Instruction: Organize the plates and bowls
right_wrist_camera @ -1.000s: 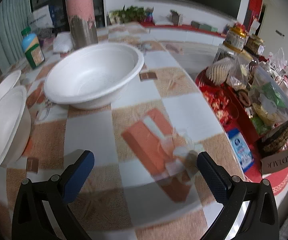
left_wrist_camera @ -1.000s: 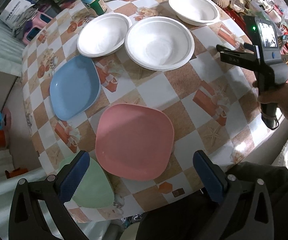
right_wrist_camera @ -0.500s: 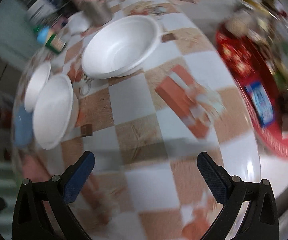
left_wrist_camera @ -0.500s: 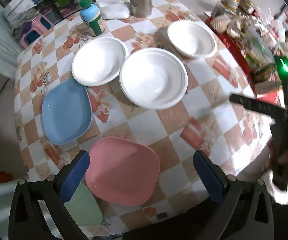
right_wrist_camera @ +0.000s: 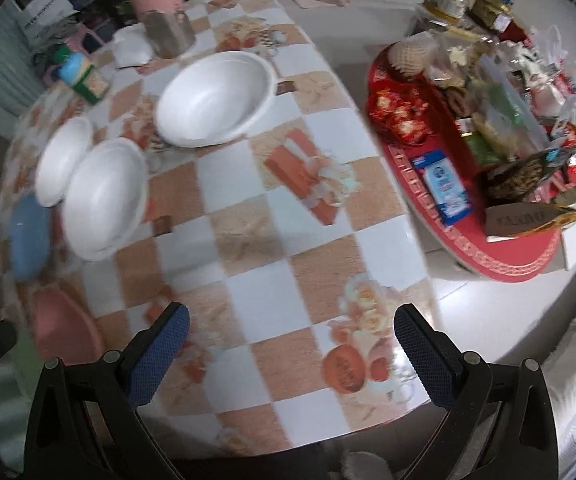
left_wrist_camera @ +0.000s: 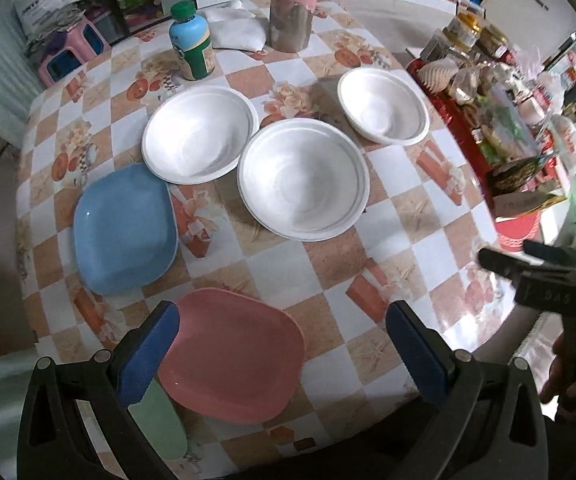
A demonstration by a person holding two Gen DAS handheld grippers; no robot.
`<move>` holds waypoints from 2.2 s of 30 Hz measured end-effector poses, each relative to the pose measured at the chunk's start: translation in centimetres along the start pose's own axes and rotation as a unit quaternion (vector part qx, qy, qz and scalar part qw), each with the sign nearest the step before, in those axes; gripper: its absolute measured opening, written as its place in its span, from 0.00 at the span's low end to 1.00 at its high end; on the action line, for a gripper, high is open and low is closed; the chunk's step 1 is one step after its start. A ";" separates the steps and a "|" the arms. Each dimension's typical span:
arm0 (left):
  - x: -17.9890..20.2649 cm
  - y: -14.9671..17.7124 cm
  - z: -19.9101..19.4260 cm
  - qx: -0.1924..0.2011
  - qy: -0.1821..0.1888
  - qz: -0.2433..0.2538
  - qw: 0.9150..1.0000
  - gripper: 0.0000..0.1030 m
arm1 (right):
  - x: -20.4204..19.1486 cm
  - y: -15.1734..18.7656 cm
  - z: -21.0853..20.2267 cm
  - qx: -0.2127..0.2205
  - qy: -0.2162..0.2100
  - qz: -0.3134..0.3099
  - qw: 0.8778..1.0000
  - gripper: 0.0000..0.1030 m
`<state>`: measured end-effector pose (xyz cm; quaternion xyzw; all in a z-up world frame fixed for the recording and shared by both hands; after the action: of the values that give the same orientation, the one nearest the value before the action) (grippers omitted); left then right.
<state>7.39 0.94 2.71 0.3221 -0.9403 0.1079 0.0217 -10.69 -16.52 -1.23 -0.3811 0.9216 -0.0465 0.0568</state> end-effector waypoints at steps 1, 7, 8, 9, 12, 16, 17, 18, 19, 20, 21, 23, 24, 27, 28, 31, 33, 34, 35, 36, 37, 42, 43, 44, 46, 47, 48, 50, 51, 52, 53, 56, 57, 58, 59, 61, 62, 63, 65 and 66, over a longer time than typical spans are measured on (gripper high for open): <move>-0.1 0.0 -0.1 -0.001 0.007 0.000 1.000 1.00 | -0.4 0.0 0.1 -0.008 -0.012 -0.001 1.000 1.00; -0.8 0.1 -0.3 -0.007 0.019 -0.007 1.000 1.00 | -3.2 -0.1 0.5 -0.040 -0.014 -0.046 0.998 1.00; -0.9 0.2 -0.3 -0.011 0.021 -0.010 1.000 1.00 | -3.7 -0.1 0.5 -0.044 -0.011 -0.054 0.998 1.00; -1.1 0.2 -0.2 -0.014 0.020 -0.012 1.000 1.00 | -4.1 -0.1 0.6 -0.047 -0.006 -0.063 0.997 1.00; -1.5 0.3 -0.1 -0.020 0.012 -0.021 1.000 1.00 | -4.8 0.0 0.5 -0.049 0.003 -0.081 0.996 1.00; -2.4 0.2 -0.3 -0.014 -0.007 -0.037 0.999 1.00 | -5.6 -0.3 0.0 -0.040 0.010 -0.101 0.994 1.00; -2.6 0.2 -0.4 -0.011 -0.012 -0.040 0.999 1.00 | -5.9 -0.4 -0.2 -0.036 0.011 -0.106 0.994 1.00; -2.8 0.3 -0.5 -0.008 -0.016 -0.043 0.999 1.00 | -6.1 -0.4 -0.3 -0.033 0.013 -0.112 0.993 1.00; -3.0 0.3 -0.6 -0.006 -0.018 -0.048 0.999 1.00 | -6.3 -0.4 -0.4 -0.031 0.014 -0.116 0.993 1.00; -3.2 0.4 -0.6 -0.006 -0.020 -0.052 0.998 1.00 | -6.5 -0.5 -0.5 -0.029 0.014 -0.120 0.992 1.00; -3.4 0.6 -0.6 -0.007 -0.022 -0.057 0.998 1.00 | -6.7 -0.5 -0.5 -0.028 0.014 -0.123 0.992 1.00; -3.7 0.7 -0.5 -0.007 -0.024 -0.064 0.998 1.00 | -6.9 -0.4 -0.4 -0.029 0.013 -0.129 0.991 1.00; -3.8 0.8 -0.5 -0.008 -0.026 -0.066 0.997 1.00 | -7.0 -0.4 -0.3 -0.031 0.012 -0.131 0.991 1.00; -3.9 1.0 -0.5 -0.010 -0.035 -0.070 0.997 1.00 | -7.3 -0.3 0.0 -0.039 0.012 -0.139 0.989 1.00; -3.9 1.0 -0.5 -0.010 -0.039 -0.071 0.997 1.00 | -7.4 -0.3 0.1 -0.041 0.011 -0.142 0.989 1.00; -3.8 0.9 -0.5 -0.009 -0.055 -0.070 0.996 1.00 | -7.6 -0.4 0.2 -0.045 0.009 -0.150 0.988 1.00; -3.8 0.8 -0.6 -0.008 -0.062 -0.071 0.996 1.00 | -7.7 -0.5 0.3 -0.049 0.004 -0.153 0.987 1.00; -3.8 0.8 -0.6 -0.006 -0.067 -0.071 0.995 1.00 | -7.7 -0.5 0.4 -0.051 0.001 -0.153 0.987 1.00; -3.7 0.7 -0.7 -0.004 -0.070 -0.070 0.995 1.00 | -7.7 -0.6 0.4 -0.051 0.000 -0.154 0.987 1.00; -3.7 0.7 -0.8 -0.002 -0.075 -0.070 0.995 1.00 | -7.7 -0.7 0.4 -0.050 -0.001 -0.156 0.987 1.00; -3.7 0.7 -0.9 0.000 -0.079 -0.069 0.994 1.00 | -7.7 -0.8 0.3 -0.048 -0.002 -0.157 0.986 1.00; -3.2 0.4 -1.4 0.014 -0.110 -0.058 0.992 1.00 | -8.5 -2.0 -0.7 -0.021 0.011 -0.181 0.983 1.00; -3.2 0.4 -1.5 0.016 -0.115 -0.057 0.992 1.00 | -8.6 -2.3 -1.0 -0.015 0.014 -0.185 0.982 1.00; -3.1 0.3 -1.7 0.019 -0.118 -0.056 0.991 1.00 | -8.8 -2.7 -1.4 -0.008 0.015 -0.190 0.982 1.00; -3.1 0.2 -2.3 0.033 -0.120 -0.058 0.991 1.00 | -9.2 -3.7 -2.2 0.002 0.018 -0.193 0.981 1.00; -3.1 0.1 -2.6 0.041 -0.119 -0.059 0.990 1.00 | -9.3 -4.3 -2.8 0.010 0.017 -0.195 0.981 1.00; -3.1 0.0 -3.0 0.050 -0.119 -0.061 0.990 1.00 | -9.4 -4.7 -3.2 0.017 0.011 -0.196 0.980 1.00; -3.2 -0.1 -3.7 0.066 -0.118 -0.068 0.988 1.00 | -9.6 -5.6 -4.8 0.048 -0.007 -0.197 0.979 1.00; -3.3 -0.1 -4.0 0.074 -0.115 -0.072 0.988 1.00 | -9.6 -5.9 -5.8 0.072 -0.015 -0.196 0.978 1.00; -3.3 0.0 -4.3 0.080 -0.110 -0.076 0.988 1.00 | -9.7 -6.2 -6.8 0.097 -0.021 -0.196 0.976 1.00; -3.3 0.1 -4.5 0.083 -0.105 -0.079 0.988 1.00 | -9.8 -6.3 -7.4 0.118 -0.025 -0.195 0.973 1.00; -3.1 0.3 -4.9 0.088 -0.100 -0.087 0.987 1.00 | -9.9 -6.0 -8.8 0.171 -0.039 -0.193 0.965 1.00; -3.1 0.4 -4.9 0.087 -0.099 -0.091 0.987 1.00 | -10.2 -6.0 -8.9 0.174 -0.041 -0.195 0.964 1.00; -3.2 0.5 -4.9 0.084 -0.092 -0.098 0.987 1.00 | -10.3 -6.0 -8.9 0.177 -0.043 -0.196 0.964 1.00; -3.3 0.6 -4.9 0.080 -0.082 -0.104 0.988 1.00 | -10.3 -5.9 -9.0 0.181 -0.046 -0.197 0.962 1.00; -3.3 1.0 -4.8 0.071 -0.073 -0.114 0.988 1.00 | -10.3 -5.7 -9.2 0.189 -0.054 -0.199 0.960 1.00; -3.2 1.2 -4.8 0.069 -0.077 -0.116 0.988 1.00 | -10.4 -5.6 -9.2 0.185 -0.069 -0.202 0.959 1.00; -3.1 1.4 -4.9 0.067 -0.082 -0.117 0.987 1.00 | -10.5 -5.3 -9.2 0.178 -0.080 -0.209 0.958 1.00; -3.0 1.9 -5.0 0.064 -0.087 -0.123 0.987 1.00 | -11.0 -5.0 -9.0 0.165 -0.071 -0.231 0.956 1.00; -3.0 2.1 -5.2 0.064 -0.091 -0.125 0.986 1.00 | -11.2 -4.7 -8.8 0.161 -0.066 -0.241 0.955 1.00</move>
<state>8.32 5.46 7.02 0.4459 -0.8820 0.1347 -0.0712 -0.76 -11.51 8.89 -0.5800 0.7769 -0.1809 0.1650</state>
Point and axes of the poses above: each gripper's, at about its wrist camera, not at the fingertips, and z roughly the way its jaws point, x to its right, y to its underside, the point moved 1 cm from there along z, roughly the way its jaws point, and after that the axes turned 9 degrees about -z, right-handed, at the moved point
